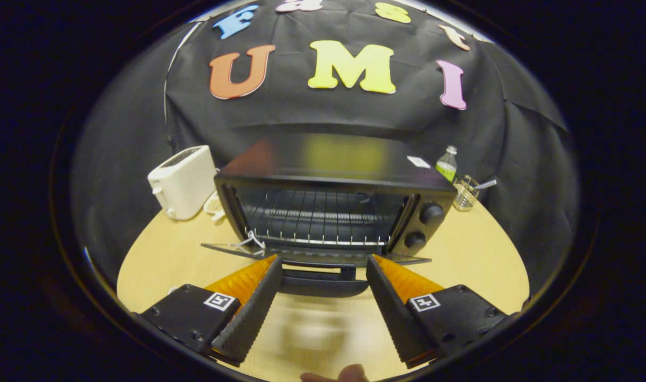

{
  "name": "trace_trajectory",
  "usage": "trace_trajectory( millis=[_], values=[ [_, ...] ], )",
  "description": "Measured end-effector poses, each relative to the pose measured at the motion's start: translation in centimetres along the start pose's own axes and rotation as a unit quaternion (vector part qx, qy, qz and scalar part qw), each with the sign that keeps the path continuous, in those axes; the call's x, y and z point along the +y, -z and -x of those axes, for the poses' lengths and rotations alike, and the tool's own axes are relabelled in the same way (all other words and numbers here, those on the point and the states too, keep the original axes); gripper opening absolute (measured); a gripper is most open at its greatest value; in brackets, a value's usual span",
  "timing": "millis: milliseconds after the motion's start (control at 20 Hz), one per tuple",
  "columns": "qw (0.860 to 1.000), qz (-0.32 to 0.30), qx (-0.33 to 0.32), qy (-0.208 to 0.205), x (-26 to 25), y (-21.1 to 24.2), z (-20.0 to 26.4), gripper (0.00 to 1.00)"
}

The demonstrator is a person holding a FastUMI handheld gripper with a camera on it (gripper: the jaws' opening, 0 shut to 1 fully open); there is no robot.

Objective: Open the toaster oven, put the food inside, and close the toaster oven door.

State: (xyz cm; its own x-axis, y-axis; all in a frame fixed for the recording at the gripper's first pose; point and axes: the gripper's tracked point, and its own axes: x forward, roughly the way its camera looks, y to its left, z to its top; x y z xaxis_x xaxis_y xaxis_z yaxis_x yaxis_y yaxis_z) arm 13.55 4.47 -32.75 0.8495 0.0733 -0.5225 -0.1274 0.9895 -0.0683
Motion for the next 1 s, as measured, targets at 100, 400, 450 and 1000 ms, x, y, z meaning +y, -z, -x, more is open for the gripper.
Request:
trace_trajectory(
  millis=[100, 400, 450, 1000],
  values=[
    [1.0, 0.002, 0.023, -0.007, -0.2, 3.0, 0.4, 1.0],
    [1.0, 0.005, 0.003, -0.006, -1.9, 2.3, 2.5, 1.0],
    [1.0, 0.006, 0.0, -0.008, -2.1, 1.9, 2.6, 1.0],
    [0.99, 0.017, 0.035, -0.137, 2.5, 0.5, 8.9, 1.0]
  ],
)
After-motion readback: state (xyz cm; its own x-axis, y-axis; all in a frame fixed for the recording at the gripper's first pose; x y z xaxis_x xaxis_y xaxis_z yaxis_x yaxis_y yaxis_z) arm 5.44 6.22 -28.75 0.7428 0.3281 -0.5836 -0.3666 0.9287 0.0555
